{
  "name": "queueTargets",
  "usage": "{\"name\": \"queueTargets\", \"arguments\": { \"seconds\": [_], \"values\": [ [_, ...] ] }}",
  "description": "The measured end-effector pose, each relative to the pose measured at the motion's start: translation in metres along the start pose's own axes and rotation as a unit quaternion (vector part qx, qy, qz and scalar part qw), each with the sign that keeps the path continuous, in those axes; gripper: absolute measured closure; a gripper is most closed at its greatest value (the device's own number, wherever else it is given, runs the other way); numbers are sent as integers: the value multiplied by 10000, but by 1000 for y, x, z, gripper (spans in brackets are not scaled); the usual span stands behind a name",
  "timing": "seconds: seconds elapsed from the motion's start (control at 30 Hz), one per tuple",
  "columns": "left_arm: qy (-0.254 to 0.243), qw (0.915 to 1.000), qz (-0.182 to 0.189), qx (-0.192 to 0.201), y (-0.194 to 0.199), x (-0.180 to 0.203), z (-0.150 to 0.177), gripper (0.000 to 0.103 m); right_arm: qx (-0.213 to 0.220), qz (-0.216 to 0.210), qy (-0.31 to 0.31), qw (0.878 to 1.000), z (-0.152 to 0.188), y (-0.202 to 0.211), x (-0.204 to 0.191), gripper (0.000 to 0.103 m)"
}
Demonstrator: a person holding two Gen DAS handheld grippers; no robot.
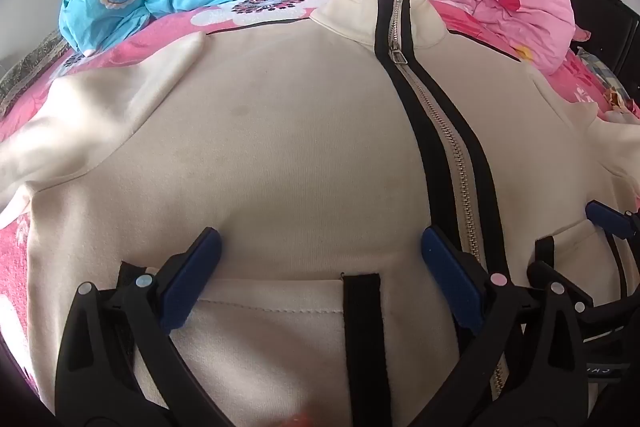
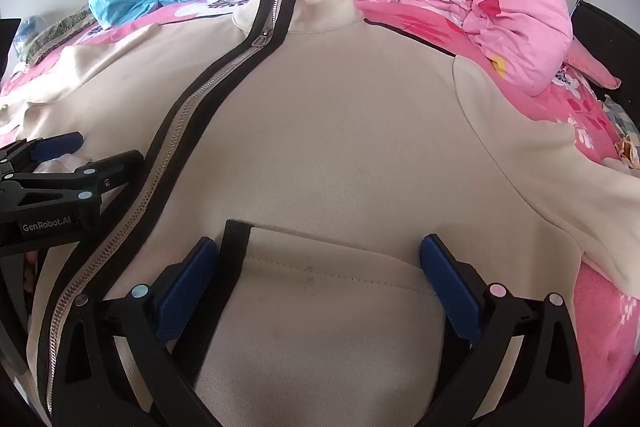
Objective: Fold large clothes
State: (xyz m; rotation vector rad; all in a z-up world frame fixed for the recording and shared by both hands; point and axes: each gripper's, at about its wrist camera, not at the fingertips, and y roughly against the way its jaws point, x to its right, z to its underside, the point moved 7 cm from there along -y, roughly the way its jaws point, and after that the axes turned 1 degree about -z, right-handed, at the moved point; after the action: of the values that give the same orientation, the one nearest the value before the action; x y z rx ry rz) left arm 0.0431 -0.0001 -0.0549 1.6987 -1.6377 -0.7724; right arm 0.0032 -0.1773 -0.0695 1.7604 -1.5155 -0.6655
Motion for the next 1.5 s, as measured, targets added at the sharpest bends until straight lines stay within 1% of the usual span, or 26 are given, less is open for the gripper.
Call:
{"name": "queueTargets", "arguments": {
  "seconds": [0.03, 0.1, 0.13, 0.2, 0.27, 0.4, 0.43, 0.57, 0.73, 0.9, 1.1, 1.5],
  "values": [
    [20, 10000, 32, 4, 0, 0, 0, 6, -26, -140, -101, 9998, 1, -1, 0, 5],
    [37, 10000, 66, -1, 1, 1, 0, 6, -14, -88, -64, 9999, 0, 0, 0, 5],
    [-6, 10000, -5, -64, -3, 3, -1, 6, -20, -83, -61, 9999, 0, 0, 0, 5],
    [49, 10000, 56, -1, -3, 3, 0, 6, -22, -33, -57, 10000, 0, 0, -1, 5],
    [-33, 10000, 72, -28, -2, 5, 3, 6, -25, 29, -116, 9999, 0, 1, 0, 5],
    [-34, 9999, 148, -24, -1, 5, 7, 6, -145, 125, -601, 9980, 4, 2, 4, 5],
    [-74, 9998, 144, -87, -2, 4, 5, 6, -139, 179, -627, 9978, 5, 2, 2, 5],
    [-86, 9998, 142, -81, -1, 5, 5, 6, -82, 272, -942, 9952, 8, 5, 4, 5],
    [-120, 9999, 54, -39, 0, 6, 4, 6, 3, 224, -1018, 9946, 9, 2, 5, 5],
    [-95, 9999, 97, -66, 0, 6, 5, 6, 32, 259, -981, 9948, 8, 4, 5, 5],
    [-92, 9999, 97, -89, 0, 8, 5, 6, -102, 293, -898, 9955, 6, 3, 4, 5],
    [-90, 9999, 108, -95, 0, 6, 4, 6, -110, 291, -918, 9953, 7, 3, 2, 5]
  ]
}}
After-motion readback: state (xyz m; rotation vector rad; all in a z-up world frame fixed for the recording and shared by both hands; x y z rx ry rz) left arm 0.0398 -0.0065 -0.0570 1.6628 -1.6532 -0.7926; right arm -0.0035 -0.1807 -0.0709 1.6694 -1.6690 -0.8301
